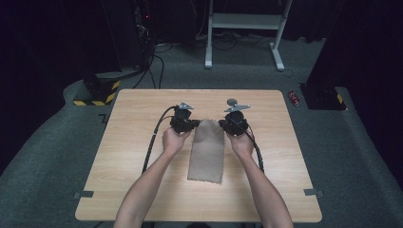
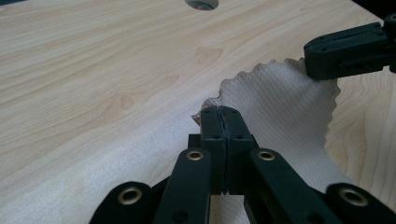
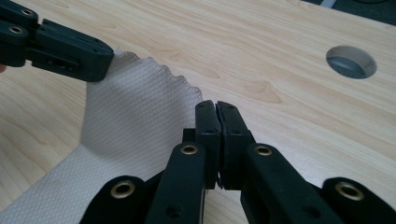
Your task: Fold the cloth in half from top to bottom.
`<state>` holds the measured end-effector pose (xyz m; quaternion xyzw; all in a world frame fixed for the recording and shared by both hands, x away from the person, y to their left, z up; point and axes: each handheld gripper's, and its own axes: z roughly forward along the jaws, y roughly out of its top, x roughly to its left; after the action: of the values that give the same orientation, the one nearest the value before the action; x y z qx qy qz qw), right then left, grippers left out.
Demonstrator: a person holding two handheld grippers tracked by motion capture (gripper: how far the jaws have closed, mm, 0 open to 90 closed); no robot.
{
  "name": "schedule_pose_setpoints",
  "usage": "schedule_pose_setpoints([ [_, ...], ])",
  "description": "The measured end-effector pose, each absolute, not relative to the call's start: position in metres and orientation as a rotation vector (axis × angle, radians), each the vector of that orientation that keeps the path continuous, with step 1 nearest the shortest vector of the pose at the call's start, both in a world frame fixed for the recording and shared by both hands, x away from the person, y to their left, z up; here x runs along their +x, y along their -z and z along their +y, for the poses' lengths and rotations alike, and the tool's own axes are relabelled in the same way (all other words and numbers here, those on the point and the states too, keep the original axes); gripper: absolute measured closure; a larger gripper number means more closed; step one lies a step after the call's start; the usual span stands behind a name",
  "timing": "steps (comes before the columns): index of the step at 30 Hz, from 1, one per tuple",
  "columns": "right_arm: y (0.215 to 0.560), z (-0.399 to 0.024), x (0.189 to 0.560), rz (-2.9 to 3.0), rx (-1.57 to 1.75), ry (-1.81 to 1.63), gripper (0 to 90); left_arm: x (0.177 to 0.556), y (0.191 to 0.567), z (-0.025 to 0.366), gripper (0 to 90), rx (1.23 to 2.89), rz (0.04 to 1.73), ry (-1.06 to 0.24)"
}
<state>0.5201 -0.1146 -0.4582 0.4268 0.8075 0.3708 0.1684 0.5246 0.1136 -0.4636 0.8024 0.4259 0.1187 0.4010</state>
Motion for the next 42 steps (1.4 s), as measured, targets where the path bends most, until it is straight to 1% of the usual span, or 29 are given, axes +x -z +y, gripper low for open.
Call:
schedule_pose_setpoints([
  [7, 0.468, -0.115, 0.514, 2.325, 1.199, -1.055, 88.2, 0.520, 0.470, 0.115, 89.3, 2.061, 1.055, -0.279],
  [13, 0.479, -0.119, 0.506, 2.352, 1.201, -1.055, 88.2, 0.513, 0.478, 0.110, 89.3, 2.141, 1.015, -0.294],
  [22, 0.489, -0.120, 0.492, 2.392, 1.171, -1.051, 88.2, 0.500, 0.484, 0.114, 89.3, 2.171, 0.988, -0.274],
  [25, 0.490, -0.119, 0.485, 2.394, 1.163, -1.057, 88.2, 0.496, 0.486, 0.115, 89.2, 2.168, 0.981, -0.247],
  [29, 0.492, -0.118, 0.474, 2.416, 1.120, -1.035, 88.2, 0.488, 0.491, 0.115, 89.2, 2.205, 0.953, -0.247],
  [38, 0.498, -0.118, 0.457, 2.432, 1.100, -1.063, 88.2, 0.474, 0.495, 0.123, 89.2, 2.168, 0.950, -0.229],
  [42, 0.498, -0.117, 0.451, 2.437, 1.100, -1.079, 88.2, 0.467, 0.494, 0.126, 89.2, 2.178, 0.936, -0.234],
])
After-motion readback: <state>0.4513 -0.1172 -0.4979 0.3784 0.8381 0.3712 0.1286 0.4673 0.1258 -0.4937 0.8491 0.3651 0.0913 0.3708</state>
